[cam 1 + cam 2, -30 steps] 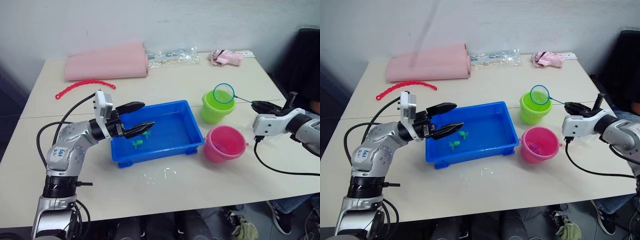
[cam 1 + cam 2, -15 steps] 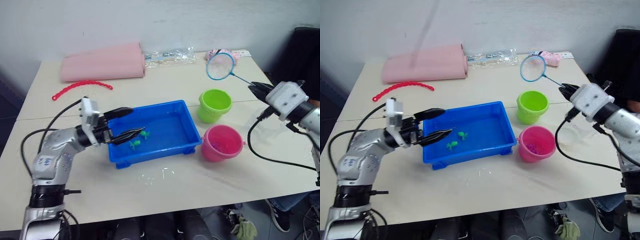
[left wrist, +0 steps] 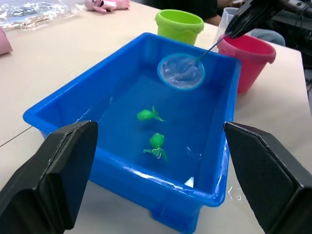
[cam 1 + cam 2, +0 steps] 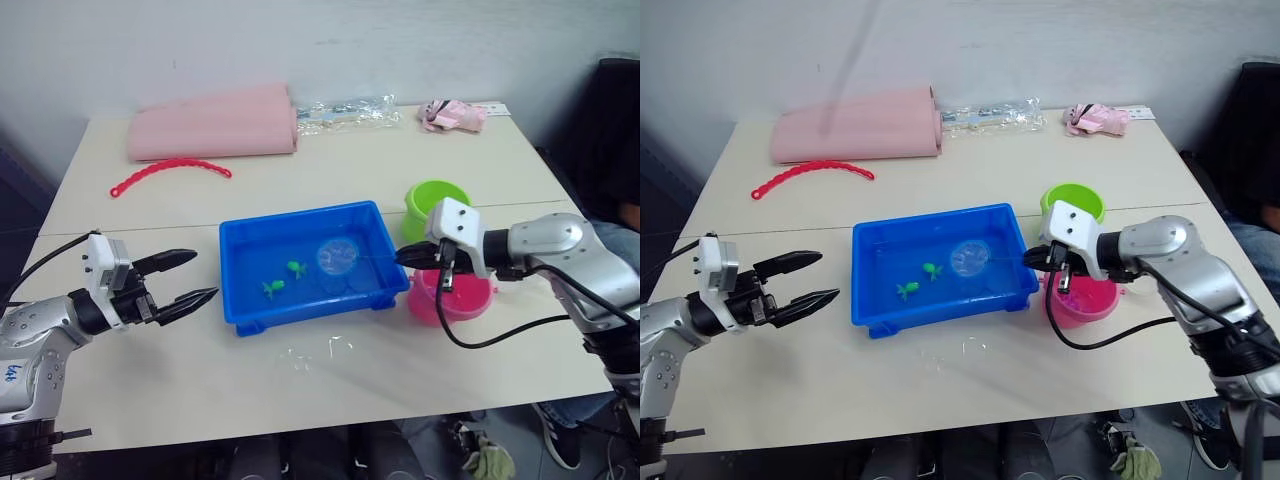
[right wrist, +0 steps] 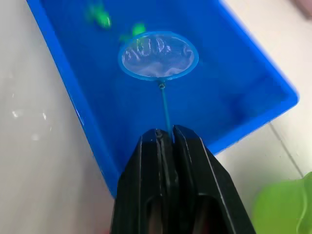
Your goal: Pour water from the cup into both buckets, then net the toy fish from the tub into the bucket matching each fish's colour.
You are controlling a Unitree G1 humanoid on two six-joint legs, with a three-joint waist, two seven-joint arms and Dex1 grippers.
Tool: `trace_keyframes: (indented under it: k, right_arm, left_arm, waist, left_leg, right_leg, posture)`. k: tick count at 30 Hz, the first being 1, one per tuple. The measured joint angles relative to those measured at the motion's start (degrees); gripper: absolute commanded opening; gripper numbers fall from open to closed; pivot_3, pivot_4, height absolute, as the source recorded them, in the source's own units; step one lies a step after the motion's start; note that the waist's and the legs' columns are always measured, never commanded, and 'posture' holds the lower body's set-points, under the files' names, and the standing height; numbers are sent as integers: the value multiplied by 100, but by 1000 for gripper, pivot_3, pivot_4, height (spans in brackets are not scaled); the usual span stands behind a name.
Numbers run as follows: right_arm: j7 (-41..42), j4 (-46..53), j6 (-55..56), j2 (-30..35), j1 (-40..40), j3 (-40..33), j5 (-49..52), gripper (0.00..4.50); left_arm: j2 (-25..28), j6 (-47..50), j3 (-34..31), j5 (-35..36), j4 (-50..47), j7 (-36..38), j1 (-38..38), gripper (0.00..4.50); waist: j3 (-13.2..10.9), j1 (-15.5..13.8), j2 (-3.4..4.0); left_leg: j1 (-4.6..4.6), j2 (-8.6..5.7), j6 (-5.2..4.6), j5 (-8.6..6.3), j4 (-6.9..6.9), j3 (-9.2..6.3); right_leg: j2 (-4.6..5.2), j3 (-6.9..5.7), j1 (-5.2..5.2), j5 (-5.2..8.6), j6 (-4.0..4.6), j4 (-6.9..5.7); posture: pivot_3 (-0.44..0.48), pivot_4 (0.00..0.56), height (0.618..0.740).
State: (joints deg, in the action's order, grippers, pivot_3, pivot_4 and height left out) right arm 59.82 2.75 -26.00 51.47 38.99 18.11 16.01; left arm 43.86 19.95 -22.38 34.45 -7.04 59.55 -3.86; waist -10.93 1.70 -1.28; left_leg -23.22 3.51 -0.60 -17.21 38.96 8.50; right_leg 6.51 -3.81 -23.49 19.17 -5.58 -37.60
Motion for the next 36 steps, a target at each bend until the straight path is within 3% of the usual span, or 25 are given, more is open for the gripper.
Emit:
trace_keyframes:
  k: [8,16,27,36]
  right_arm:
    - [482,-1129,494,-883,563,619,-899,0]
    - [565,-1683,842,-1813,777,623,-1086,0]
    - [298,-1864,1543,-1885,288,-261,-971,0]
    - [431,-1041,1205,-1618,-159,-1035,-343,0]
  left_arm:
    - [42,6,7,-64,-130,-74,92,4469]
    - [42,4,10,-76,-194,-174,119,4469]
    - [-89,2,34,-29,-359,-315,148,4469]
    - [-261,195,323,170,-331,-323,-656,4469]
  waist:
    - [0,31,0]
    - [0,29,0]
    - [0,10,0]
    - [0,-5,0]
  left_leg:
    - [0,5,6,-1,0,8]
    - [0,5,7,-2,-1,8]
    - [0,6,8,-3,-1,7]
    - [0,4,8,-3,0,7]
  right_leg:
    - [-18,6,-8,0,0,-6]
    - [-18,6,-8,0,1,-8]
    - [-16,5,-5,0,1,-7]
    - [-21,6,-5,0,1,-8]
  posture:
    - [0,150,740]
    - [0,150,740]
    - [0,150,740]
    - [0,150,740]
